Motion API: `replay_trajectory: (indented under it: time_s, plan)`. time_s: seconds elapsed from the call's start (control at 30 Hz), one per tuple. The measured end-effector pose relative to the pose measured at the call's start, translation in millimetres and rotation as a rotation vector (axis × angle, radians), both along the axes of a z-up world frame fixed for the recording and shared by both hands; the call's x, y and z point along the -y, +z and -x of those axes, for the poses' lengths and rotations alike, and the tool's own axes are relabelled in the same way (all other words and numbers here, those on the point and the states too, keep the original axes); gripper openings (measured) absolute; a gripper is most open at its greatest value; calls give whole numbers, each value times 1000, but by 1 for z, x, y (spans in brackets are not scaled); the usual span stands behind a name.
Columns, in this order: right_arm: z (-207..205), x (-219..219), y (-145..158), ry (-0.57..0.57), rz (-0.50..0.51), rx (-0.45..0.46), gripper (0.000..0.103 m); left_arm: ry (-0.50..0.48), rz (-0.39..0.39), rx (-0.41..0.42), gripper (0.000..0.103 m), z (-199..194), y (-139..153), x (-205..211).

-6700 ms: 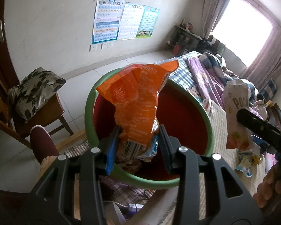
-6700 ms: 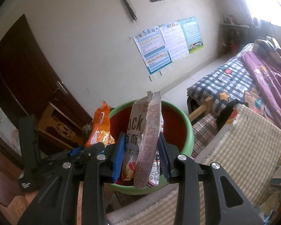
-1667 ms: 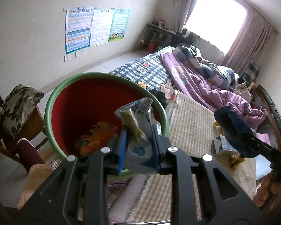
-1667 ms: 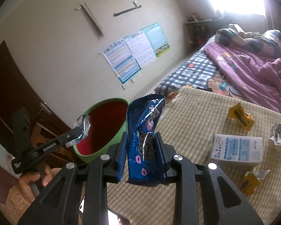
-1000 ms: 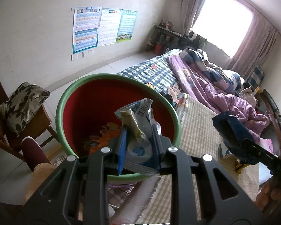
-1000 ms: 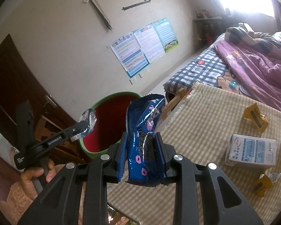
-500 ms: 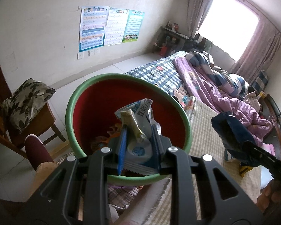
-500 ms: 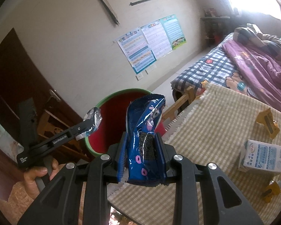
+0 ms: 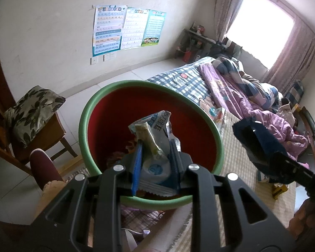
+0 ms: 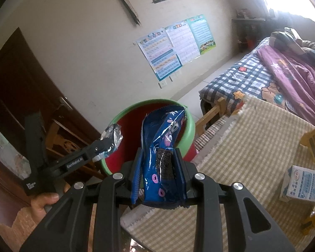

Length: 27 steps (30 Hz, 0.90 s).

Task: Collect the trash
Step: 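Carry the white-blue wrapper and blue snack bag over the red bucket with both grippers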

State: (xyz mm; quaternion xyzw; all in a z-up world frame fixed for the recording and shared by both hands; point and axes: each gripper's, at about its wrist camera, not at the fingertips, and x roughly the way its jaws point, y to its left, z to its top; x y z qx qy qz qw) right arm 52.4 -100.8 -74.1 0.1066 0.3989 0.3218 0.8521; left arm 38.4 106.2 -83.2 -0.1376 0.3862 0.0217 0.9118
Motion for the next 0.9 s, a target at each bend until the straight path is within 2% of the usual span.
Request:
replay_trajectory:
  time_s: [0.33,0.9]
  plan:
    - [-17,-25,5,43,-8,22,28,19,-14,-13,24,-3,-2,0]
    - [-32,-51,-3,94,3,-7,28,37,-9,-40,24,-6,-9,-6]
